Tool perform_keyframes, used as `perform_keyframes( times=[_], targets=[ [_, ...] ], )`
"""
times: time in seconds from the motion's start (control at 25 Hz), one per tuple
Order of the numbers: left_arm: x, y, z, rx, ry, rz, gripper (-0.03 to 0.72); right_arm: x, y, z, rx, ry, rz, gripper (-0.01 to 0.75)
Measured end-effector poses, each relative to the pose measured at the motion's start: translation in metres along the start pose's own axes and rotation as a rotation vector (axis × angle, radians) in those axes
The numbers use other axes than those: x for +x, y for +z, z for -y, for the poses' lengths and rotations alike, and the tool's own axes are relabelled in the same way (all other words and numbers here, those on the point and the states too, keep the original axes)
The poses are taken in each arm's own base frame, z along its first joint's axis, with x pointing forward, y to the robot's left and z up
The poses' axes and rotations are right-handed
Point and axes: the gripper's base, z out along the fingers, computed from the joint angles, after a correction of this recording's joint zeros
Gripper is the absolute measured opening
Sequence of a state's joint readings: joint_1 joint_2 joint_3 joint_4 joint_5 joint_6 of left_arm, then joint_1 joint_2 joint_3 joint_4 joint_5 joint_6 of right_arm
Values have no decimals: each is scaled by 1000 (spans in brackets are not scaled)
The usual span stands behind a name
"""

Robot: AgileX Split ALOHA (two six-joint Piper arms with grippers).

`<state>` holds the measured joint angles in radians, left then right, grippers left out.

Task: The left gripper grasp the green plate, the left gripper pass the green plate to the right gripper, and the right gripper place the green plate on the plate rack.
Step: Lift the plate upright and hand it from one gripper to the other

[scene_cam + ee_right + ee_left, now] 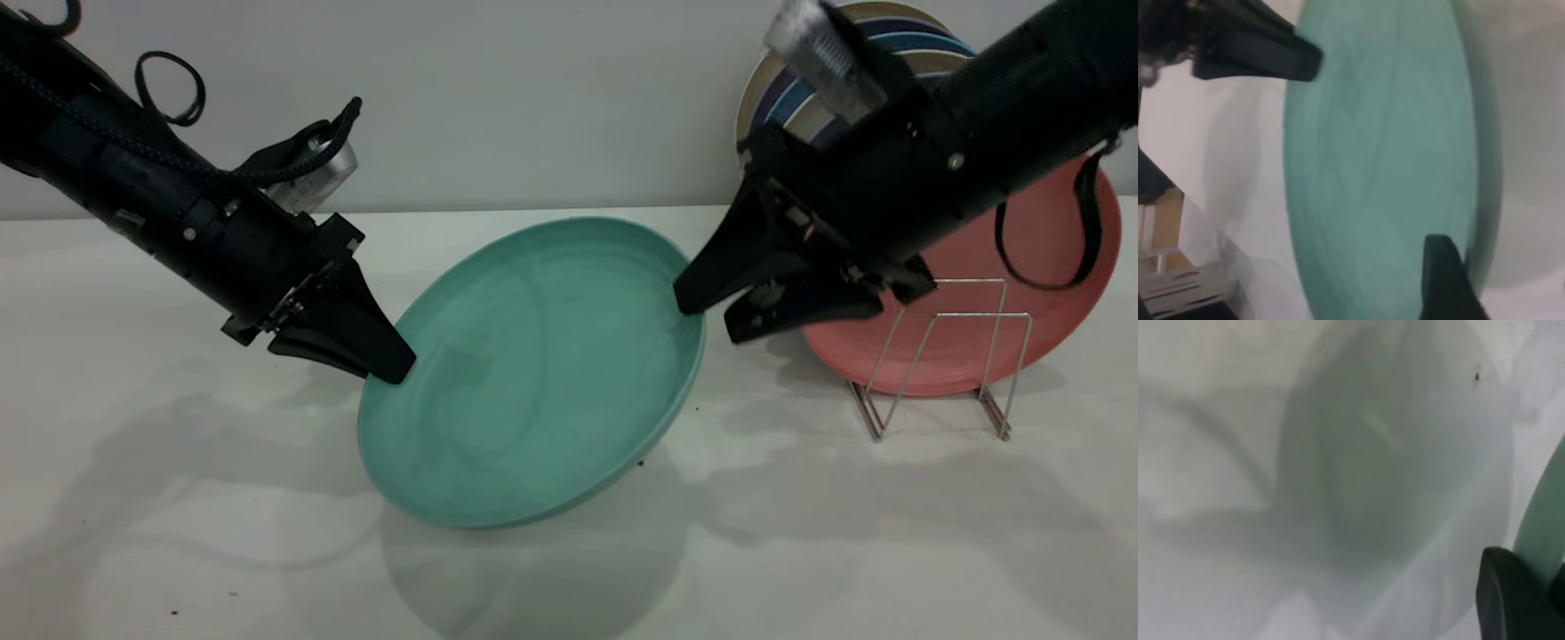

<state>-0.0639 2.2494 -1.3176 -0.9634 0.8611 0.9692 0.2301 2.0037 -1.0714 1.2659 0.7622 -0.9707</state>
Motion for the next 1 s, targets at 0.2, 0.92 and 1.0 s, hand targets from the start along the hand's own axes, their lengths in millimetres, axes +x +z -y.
perform_keyframes(
  times=[0.2, 0.92, 1.0],
  targets=[
    [-1, 7, 8, 5, 16, -9, 12, 2, 8, 5, -30, 58, -10, 442],
    [-6, 12, 18, 64, 14, 22, 456, 2, 11, 10, -4, 46, -2, 63],
    [-6, 12, 19, 67, 16, 21, 584, 2, 11, 10, -3, 35, -2, 59]
  ],
)
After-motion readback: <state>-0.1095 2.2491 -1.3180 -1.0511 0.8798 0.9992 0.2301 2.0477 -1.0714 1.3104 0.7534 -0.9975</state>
